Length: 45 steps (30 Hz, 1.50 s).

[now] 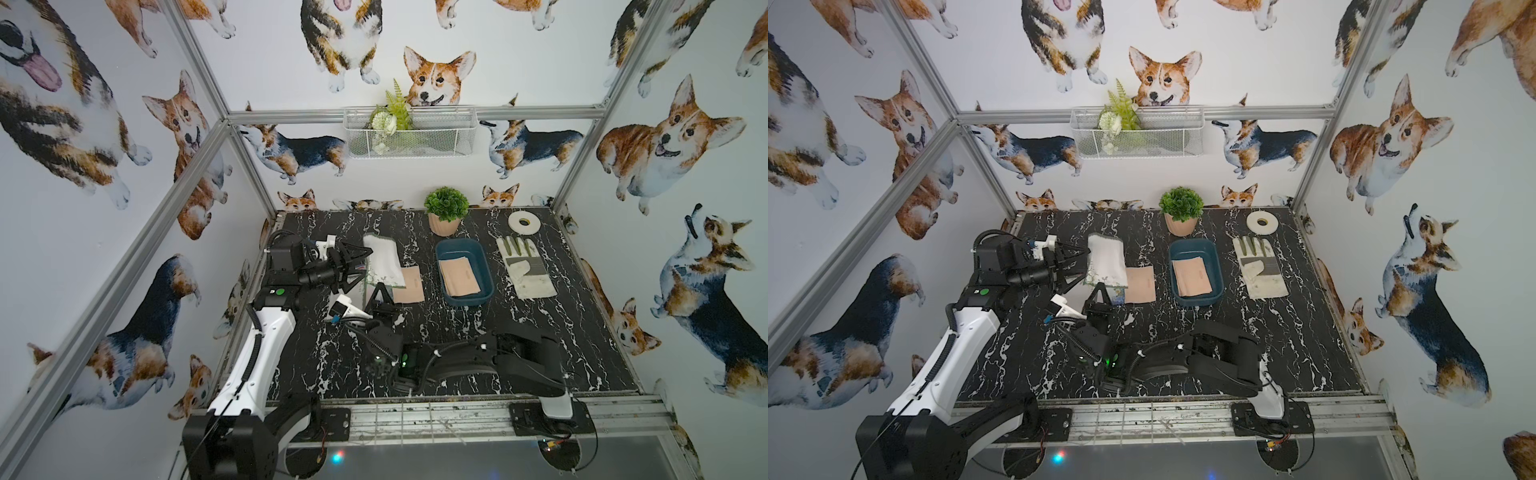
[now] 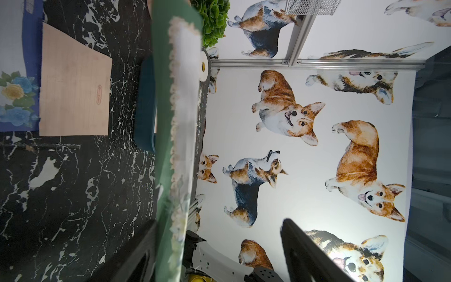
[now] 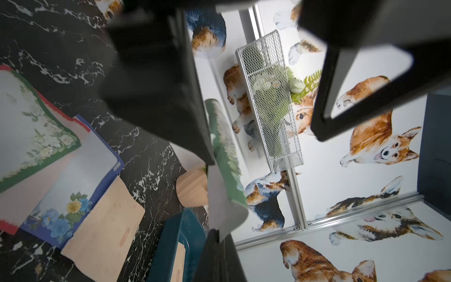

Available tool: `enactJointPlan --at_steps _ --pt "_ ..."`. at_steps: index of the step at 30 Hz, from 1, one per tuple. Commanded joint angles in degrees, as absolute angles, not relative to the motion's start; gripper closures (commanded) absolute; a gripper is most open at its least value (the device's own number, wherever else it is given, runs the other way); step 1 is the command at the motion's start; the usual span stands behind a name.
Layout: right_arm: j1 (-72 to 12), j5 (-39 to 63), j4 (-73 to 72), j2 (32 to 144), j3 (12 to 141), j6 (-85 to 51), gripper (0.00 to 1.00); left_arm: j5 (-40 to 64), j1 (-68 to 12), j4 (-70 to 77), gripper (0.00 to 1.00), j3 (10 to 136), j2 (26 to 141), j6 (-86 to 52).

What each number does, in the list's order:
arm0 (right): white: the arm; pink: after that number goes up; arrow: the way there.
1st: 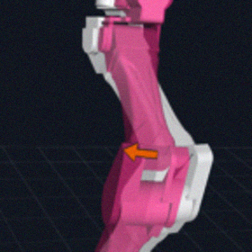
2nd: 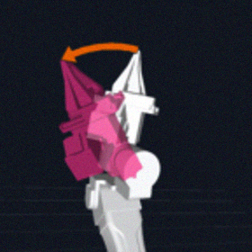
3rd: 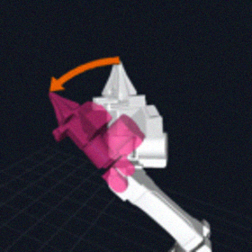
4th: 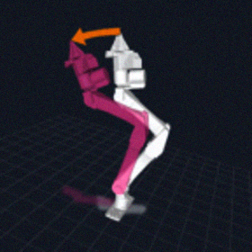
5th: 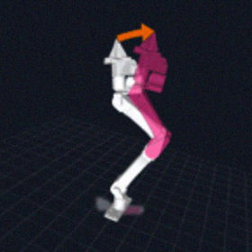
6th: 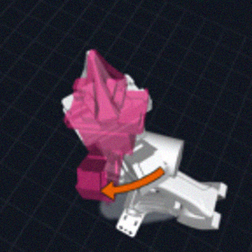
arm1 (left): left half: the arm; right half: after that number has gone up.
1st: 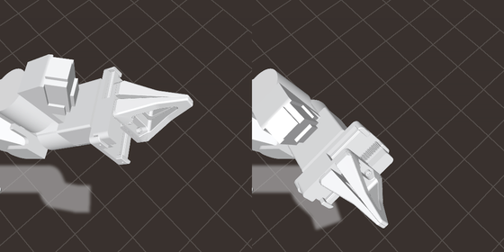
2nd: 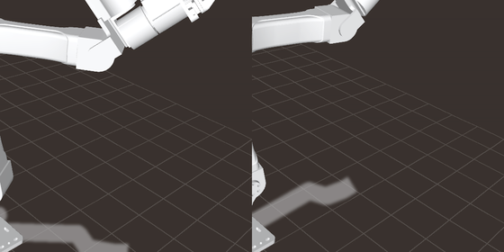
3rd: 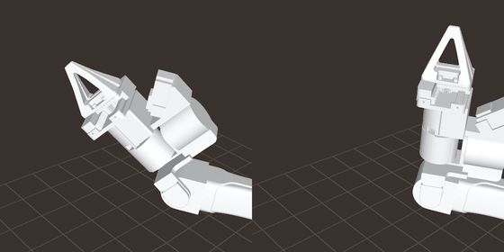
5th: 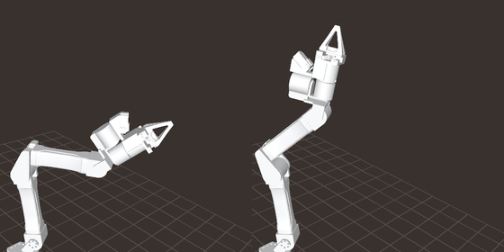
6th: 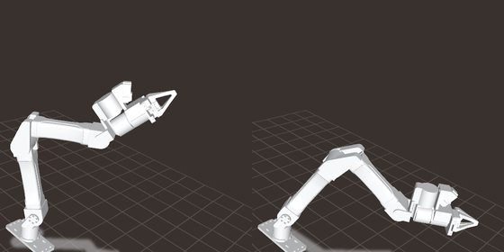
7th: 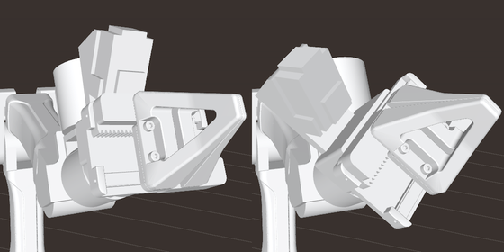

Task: Take out the stationery paper from the storage box
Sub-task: Pick up the stationery paper from the center of the board.

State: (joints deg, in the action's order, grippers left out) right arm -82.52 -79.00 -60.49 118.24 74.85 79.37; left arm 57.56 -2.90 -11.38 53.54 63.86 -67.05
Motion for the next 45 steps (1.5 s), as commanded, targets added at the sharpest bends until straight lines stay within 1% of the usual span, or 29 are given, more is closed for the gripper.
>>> enactJointPlan --at_steps 1,4,8,11,14,15,17,18,21,23,26,27,32,34,35,36,37,40,45 --pt "-83.7 -80.9 -79.6 119.9 78.3 98.7 1.0 60.2 -2.8 -11.1 0.18 54.4 63.9 -66.2" --pt "-83.8 -80.4 -79.6 119.8 79.7 98.6 1.0 59.4 -2.8 -17.4 0.18 55.3 63.5 -60.7" --pt "-83.7 -79.9 -79.5 121.6 81.4 100.6 1.0 59.2 -2.7 -19.0 0.18 55.3 63.4 -58.7" --pt "-83.7 -80.1 -79.6 122.2 81.7 101.0 1.0 57.5 -2.7 -24.4 0.18 57.1 63.7 -54.3" --pt "-83.7 -80.7 -79.6 121.6 81.3 100.6 1.0 54.9 -2.6 -29.3 0.22 59.2 63.7 -50.6" --pt "-83.7 -80.8 -79.6 121.4 81.1 100.5 1.0 54.2 -2.6 -30.1 0.25 59.6 63.7 -50.1" --pt "-83.7 -80.9 -79.6 121.0 80.6 100.4 1.0 53.1 -2.6 -31.0 0.34 60.3 63.7 -49.5" --pt "-83.7 -81.0 -79.6 120.9 80.4 100.5 1.0 52.7 -2.6 -31.3 0.4 60.6 63.7 -49.2" --pt "-83.7 -81.3 -79.6 120.4 79.9 100.5 1.0 51.2 -2.6 -33.0 0.62 61.7 63.8 -48.0" --pt "-83.7 -81.5 -79.7 120.3 79.8 100.4 1.0 50.5 -2.6 -33.6 0.74 62.0 63.9 -47.6" --pt "-83.7 -81.6 -79.6 120.2 79.8 100.3 1.0 49.9 -2.5 -33.6 0.99 62.1 63.9 -47.6" --pt "-83.8 -81.7 -79.7 120.1 79.6 100.2 1.0 49.6 -2.5 -33.6 1.0 62.0 64.0 -47.6" --pt "-84.0 -81.7 -79.6 119.0 78.7 99.0 1.0 48.9 -2.6 -32.8 1.0 62.1 64.2 -48.2" --pt "-84.6 -81.2 -79.5 117.7 77.4 97.8 0.57 48.9 -2.5 -31.7 1.0 62.3 64.2 -49.0" --pt "-84.9 -80.8 -79.5 117.0 76.7 97.2 0.43 48.8 -2.5 -30.9 1.0 62.4 64.2 -49.5" --pt "-85.5 -80.5 -79.5 115.9 75.9 96.5 0.32 48.8 -2.5 -29.6 1.0 62.5 64.1 -50.3" --pt "-86.0 -80.3 -79.4 114.9 75.1 96.1 0.27 48.9 -2.3 -27.9 1.0 62.6 64.1 -51.3" --pt "-87.5 -80.5 -79.4 111.5 72.2 94.9 0.23 49.7 -1.3 -22.6 1.0 63.7 65.3 -53.5" --pt "-89.9 -84.5 -79.4 101.1 64.7 89.4 0.21 48.4 -0.5 -15.5 1.0 65.1 68.5 -53.5"
